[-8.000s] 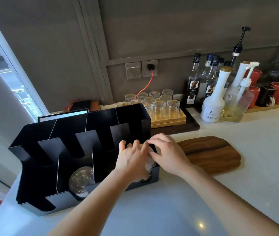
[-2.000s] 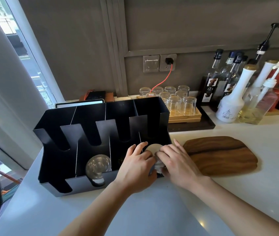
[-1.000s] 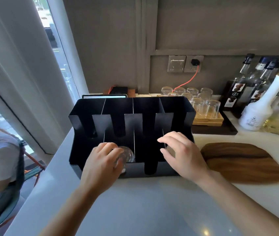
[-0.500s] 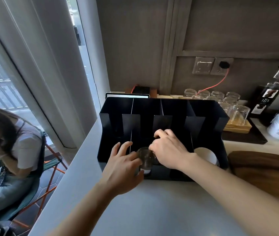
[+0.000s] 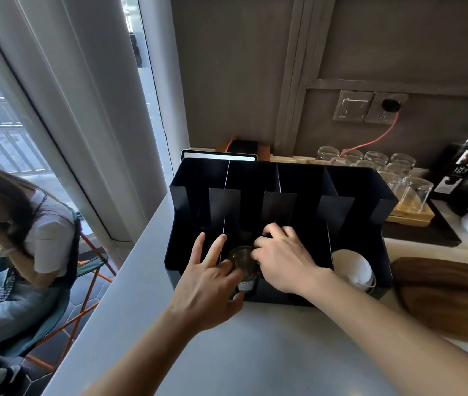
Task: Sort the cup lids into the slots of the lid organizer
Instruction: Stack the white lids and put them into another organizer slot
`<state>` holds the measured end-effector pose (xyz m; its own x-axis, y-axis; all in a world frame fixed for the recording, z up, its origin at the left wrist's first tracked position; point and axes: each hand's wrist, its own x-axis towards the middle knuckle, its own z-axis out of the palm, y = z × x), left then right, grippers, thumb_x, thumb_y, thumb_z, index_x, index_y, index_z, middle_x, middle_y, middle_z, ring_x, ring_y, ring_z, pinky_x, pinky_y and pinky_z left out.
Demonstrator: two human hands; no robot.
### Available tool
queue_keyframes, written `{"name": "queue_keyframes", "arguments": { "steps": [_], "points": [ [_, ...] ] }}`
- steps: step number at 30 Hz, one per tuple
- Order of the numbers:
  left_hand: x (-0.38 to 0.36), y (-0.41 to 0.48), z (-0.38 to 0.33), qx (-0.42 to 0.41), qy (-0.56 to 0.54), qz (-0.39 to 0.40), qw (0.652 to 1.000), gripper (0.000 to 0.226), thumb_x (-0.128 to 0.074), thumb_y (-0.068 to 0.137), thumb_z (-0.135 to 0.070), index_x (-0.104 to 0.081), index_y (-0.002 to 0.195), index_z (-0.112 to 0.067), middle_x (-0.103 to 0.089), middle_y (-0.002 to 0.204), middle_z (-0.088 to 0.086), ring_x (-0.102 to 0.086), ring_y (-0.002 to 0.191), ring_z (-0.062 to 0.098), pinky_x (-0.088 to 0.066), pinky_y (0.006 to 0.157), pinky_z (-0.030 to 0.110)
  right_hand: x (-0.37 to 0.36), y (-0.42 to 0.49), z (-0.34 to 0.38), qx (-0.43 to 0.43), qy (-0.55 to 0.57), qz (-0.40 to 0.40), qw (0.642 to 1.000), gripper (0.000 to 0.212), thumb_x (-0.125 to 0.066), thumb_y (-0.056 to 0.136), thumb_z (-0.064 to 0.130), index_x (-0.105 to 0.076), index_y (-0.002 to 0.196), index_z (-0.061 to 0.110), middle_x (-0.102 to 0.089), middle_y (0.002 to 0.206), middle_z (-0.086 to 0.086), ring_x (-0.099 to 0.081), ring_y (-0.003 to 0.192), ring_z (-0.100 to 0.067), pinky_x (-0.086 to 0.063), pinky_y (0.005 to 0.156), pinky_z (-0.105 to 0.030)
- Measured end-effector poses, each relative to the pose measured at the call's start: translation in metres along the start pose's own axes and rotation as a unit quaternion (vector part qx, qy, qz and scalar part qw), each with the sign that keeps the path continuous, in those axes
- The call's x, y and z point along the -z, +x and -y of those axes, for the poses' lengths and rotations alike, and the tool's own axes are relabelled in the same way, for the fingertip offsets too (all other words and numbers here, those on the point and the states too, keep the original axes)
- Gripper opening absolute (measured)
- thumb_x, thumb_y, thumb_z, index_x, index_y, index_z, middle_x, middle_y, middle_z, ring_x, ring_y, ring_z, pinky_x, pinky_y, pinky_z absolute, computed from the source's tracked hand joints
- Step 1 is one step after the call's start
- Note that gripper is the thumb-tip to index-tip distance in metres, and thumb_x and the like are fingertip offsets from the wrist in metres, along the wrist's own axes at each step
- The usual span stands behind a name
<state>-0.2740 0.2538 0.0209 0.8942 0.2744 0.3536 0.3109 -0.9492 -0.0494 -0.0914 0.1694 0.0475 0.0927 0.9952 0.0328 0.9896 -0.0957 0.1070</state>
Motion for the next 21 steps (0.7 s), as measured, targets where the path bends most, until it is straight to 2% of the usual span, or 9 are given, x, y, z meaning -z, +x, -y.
{"name": "queue_keyframes", "arguments": {
  "steps": [4,9,11,14,18,21],
  "points": [
    [0.001,0.0,-0.002,-0.002,0.006,0.002,1.0,0.025,-0.068,0.077,-0.041,-0.069,0.09,-0.019,-0.071,0.078,-0.002,-0.046,0.139,0.046,-0.03,0.113,0.071,0.005,0.001,0.002,-0.008,0.003,0.014,1.0,0.028,-0.046,0.092,0.017,-0.071,0.103,0.023,-0.063,0.111,0.003,-0.038,0.122,-0.029,-0.036,0.095,-0.044],
    [-0.001,0.0,-0.006,0.005,0.022,-0.005,1.0,0.023,-0.075,0.075,-0.041,-0.072,0.082,-0.019,-0.072,0.078,-0.002,-0.049,0.137,0.047,-0.035,0.11,0.071,0.009,0.002,0.007,-0.02,0.009,0.021,1.0,0.026,-0.045,0.092,0.013,-0.069,0.1,0.022,-0.068,0.096,0.001,-0.04,0.118,-0.028,-0.037,0.094,-0.043],
    [-0.005,0.002,-0.009,0.023,0.045,-0.015,0.999,0.019,-0.077,0.077,-0.034,-0.071,0.079,-0.017,-0.072,0.075,0.0,-0.052,0.134,0.047,-0.036,0.11,0.07,0.008,0.002,0.006,-0.02,0.009,0.021,1.0,0.026,-0.045,0.092,0.013,-0.069,0.098,0.021,-0.068,0.093,0.001,-0.041,0.118,-0.028,-0.037,0.094,-0.042],
    [-0.013,0.004,-0.015,0.042,0.06,-0.04,0.996,0.011,-0.075,0.081,-0.019,-0.068,0.077,-0.013,-0.069,0.07,0.003,-0.053,0.132,0.048,-0.034,0.111,0.069,0.007,0.001,0.005,-0.021,0.012,0.015,1.0,0.022,-0.047,0.092,0.014,-0.068,0.096,0.019,-0.068,0.093,0.0,-0.042,0.116,-0.027,-0.038,0.092,-0.041],
    [-0.017,0.004,-0.015,0.04,0.069,-0.056,0.995,0.012,-0.073,0.083,-0.021,-0.068,0.074,-0.015,-0.07,0.069,0.003,-0.053,0.132,0.049,-0.034,0.111,0.069,0.009,0.002,0.008,-0.029,0.03,-0.001,0.999,0.016,-0.046,0.091,0.012,-0.059,0.101,0.015,-0.068,0.096,-0.004,-0.043,0.116,-0.029,-0.04,0.09,-0.042],
    [-0.018,0.004,-0.014,0.037,0.076,-0.056,0.995,0.009,-0.074,0.082,-0.019,-0.07,0.076,-0.015,-0.07,0.069,0.003,-0.053,0.132,0.048,-0.034,0.112,0.068,0.012,0.002,0.012,-0.04,0.021,0.008,0.999,0.018,-0.044,0.091,0.011,-0.059,0.101,0.014,-0.068,0.094,-0.005,-0.043,0.115,-0.029,-0.04,0.09,-0.042]
  ]
}}
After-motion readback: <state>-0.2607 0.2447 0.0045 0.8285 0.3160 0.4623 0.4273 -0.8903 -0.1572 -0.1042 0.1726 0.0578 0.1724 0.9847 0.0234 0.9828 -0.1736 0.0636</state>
